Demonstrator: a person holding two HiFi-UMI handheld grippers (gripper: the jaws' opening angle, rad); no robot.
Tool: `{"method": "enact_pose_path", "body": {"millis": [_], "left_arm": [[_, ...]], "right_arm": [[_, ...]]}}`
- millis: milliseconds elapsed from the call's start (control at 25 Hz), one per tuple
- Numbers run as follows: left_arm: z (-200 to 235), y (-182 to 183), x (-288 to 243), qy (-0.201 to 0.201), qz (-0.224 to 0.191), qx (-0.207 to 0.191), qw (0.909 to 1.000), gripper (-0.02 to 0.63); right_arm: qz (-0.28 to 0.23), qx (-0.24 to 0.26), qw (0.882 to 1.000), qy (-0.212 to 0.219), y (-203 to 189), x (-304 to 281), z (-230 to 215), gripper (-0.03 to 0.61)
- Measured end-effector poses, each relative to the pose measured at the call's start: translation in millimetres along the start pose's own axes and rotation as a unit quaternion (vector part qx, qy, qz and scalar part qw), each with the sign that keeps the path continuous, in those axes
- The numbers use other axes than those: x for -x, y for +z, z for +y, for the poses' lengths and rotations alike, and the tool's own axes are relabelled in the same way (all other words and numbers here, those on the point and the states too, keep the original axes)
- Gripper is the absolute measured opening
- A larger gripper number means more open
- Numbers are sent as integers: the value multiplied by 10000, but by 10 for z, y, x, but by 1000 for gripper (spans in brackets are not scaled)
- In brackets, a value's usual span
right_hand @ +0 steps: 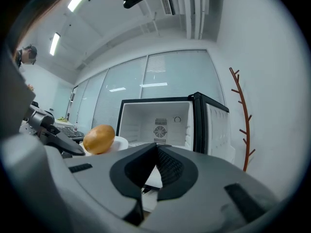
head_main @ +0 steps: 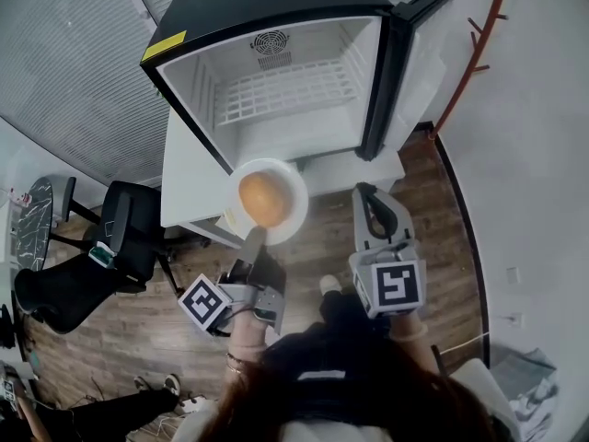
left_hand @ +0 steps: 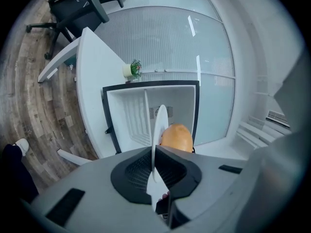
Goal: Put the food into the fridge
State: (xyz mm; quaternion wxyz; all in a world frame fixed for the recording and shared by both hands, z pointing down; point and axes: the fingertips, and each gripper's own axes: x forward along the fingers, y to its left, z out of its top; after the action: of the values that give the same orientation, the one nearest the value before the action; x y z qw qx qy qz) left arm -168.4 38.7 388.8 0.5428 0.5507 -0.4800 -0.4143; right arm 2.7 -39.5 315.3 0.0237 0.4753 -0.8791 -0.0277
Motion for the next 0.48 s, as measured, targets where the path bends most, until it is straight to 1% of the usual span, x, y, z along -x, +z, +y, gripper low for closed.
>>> {"method": "enact_pose_path", "body": {"millis": [480], "left_arm": [[-25,144,-607,4,-101,-59,9999,12]], "right_arm": [[-23,-18,10000,38,-72,-458,-374,0]]}}
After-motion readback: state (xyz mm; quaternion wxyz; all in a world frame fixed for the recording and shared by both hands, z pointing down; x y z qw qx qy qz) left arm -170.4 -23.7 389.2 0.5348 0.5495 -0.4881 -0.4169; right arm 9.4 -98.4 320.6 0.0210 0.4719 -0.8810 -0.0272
